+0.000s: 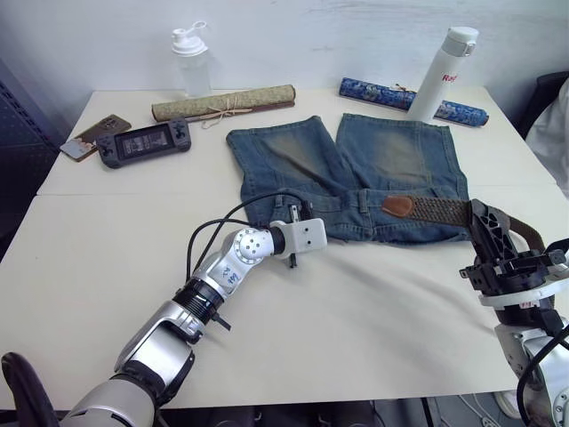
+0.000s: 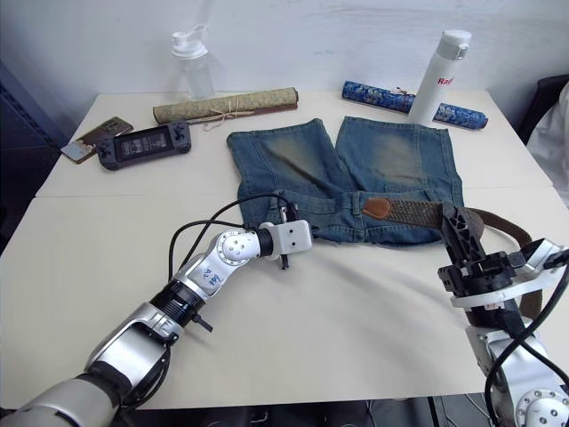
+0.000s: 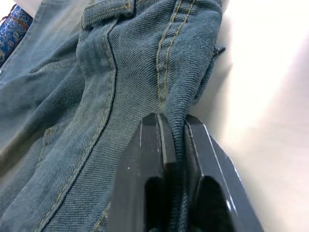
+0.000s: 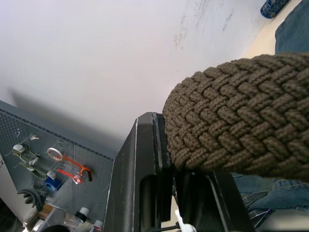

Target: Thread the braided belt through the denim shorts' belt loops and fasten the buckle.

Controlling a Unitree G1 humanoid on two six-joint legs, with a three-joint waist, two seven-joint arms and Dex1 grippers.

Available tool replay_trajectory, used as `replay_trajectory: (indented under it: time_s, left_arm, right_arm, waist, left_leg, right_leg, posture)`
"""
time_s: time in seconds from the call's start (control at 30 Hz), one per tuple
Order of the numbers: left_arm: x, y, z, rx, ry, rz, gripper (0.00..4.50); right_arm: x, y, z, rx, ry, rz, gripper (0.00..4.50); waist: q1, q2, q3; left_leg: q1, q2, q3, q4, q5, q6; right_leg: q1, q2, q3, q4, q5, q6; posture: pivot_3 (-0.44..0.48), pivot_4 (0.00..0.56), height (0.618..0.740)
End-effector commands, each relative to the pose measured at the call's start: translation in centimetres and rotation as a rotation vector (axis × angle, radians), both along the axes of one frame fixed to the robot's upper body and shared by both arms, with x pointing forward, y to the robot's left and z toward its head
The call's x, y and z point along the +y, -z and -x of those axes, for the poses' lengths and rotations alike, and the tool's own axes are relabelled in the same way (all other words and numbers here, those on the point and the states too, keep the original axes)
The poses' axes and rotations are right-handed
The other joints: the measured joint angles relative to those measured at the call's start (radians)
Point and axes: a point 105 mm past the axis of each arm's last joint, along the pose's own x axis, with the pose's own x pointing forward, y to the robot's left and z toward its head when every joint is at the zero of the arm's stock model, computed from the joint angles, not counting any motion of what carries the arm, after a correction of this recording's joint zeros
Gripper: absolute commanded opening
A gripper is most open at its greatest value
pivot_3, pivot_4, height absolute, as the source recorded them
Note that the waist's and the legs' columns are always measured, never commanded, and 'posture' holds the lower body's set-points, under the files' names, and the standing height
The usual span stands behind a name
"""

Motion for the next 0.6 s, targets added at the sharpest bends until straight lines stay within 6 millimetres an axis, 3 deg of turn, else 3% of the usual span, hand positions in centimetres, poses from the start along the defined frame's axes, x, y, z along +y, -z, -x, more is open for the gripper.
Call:
replay_trajectory:
  time_s: [0.03,0.4,0.6]
  left_arm:
    - [3.1,2.8,0.7,0.063,-0.041,-0.065,0.01]
    - [11.3,3.8,6.6,0.052,-0.128,-0.074,0.01]
    - [13.4,4.5,11.1,0.145,-0.164,0.003,0.01]
  right_arm:
    - [0.2,-1.5,0.9,-0.075,0.008,0.013,0.00]
    - [0.1,-1.7,1.3,-0.094,0.011,0.006,0.00]
    - [0.1,-1.4,1.2,-0.080,-0.009,0.033,0.00]
  waist:
    - [-0.005,0.001,-0.001]
    - [-0.050,0.014,-0.009]
    - [-0.051,0.018,-0.012]
  left_leg:
    - [0.000,0.000,0.000,0.000,0.000,0.000]
    - [0.003,0.003,0.000,-0.005,0.001,-0.004]
    - [0.004,0.004,0.001,-0.006,-0.002,-0.006]
  right_leg:
    - [0.000,0.000,0.000,0.000,0.000,0.000]
    - [0.000,0.005,0.004,0.000,-0.001,-0.002]
    - [0.000,0.005,0.005,-0.001,-0.001,-0.002]
  posture:
    - [0.000,0.150,0.717]
    - [0.000,0.150,0.717]
    - [0.000,0.150,0.717]
